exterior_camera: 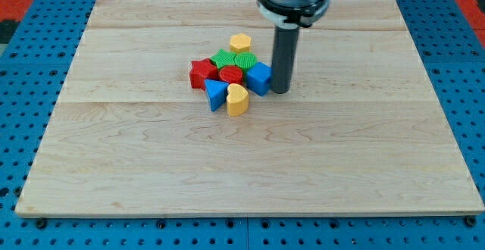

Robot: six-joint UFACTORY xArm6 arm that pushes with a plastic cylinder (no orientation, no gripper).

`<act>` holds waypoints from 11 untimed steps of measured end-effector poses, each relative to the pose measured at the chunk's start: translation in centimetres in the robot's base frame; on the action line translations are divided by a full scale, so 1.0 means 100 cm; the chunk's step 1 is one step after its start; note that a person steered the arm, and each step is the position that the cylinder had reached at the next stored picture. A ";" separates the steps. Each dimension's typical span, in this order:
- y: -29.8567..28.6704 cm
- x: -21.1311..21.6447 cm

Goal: Separate the green blocks

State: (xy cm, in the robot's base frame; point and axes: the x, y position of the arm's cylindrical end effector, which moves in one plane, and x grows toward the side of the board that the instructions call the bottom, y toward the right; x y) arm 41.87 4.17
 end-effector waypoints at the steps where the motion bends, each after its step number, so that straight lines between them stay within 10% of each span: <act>1: 0.028 -0.013; 3: 0.157 -0.191; 4: 0.123 -0.227; 6: -0.032 -0.143; 11: -0.012 -0.070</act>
